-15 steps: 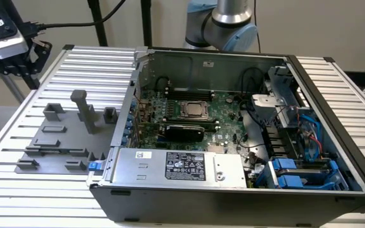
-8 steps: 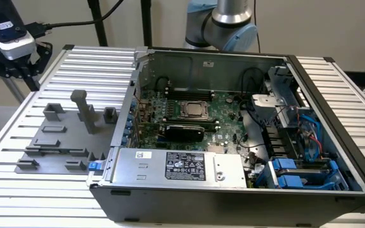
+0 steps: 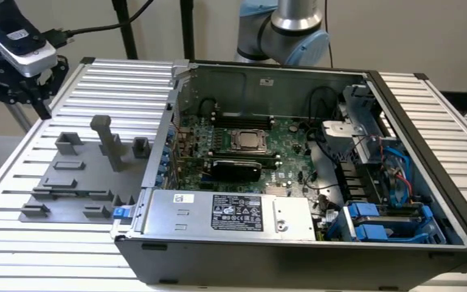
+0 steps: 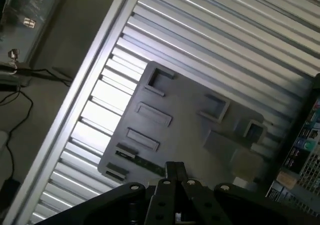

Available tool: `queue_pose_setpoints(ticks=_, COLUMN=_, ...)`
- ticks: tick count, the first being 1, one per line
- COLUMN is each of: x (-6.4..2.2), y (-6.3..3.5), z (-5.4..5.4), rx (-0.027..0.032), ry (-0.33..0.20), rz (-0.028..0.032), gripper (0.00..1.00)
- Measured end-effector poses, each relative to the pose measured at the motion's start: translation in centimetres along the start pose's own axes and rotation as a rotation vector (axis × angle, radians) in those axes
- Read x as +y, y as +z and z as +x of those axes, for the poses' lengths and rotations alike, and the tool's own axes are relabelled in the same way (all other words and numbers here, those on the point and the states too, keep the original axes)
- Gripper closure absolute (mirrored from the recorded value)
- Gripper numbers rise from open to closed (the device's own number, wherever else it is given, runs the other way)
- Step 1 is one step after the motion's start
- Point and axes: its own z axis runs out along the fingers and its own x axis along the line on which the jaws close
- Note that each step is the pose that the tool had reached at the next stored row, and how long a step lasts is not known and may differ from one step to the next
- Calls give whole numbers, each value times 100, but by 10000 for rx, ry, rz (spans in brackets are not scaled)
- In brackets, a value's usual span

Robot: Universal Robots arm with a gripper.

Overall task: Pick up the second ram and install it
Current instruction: 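Pick up the second ram and move it above second insertion slot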

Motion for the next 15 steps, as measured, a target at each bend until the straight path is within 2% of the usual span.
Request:
queue_pose_setpoints(ticks=10, x=-3, y=69, z=1, rx=84, ry=-1813, rz=-20, gripper=100)
queue_pose_setpoints(ticks=15, x=-5, y=99, z=1, rx=84, ry=-2720, rz=-5, gripper=100)
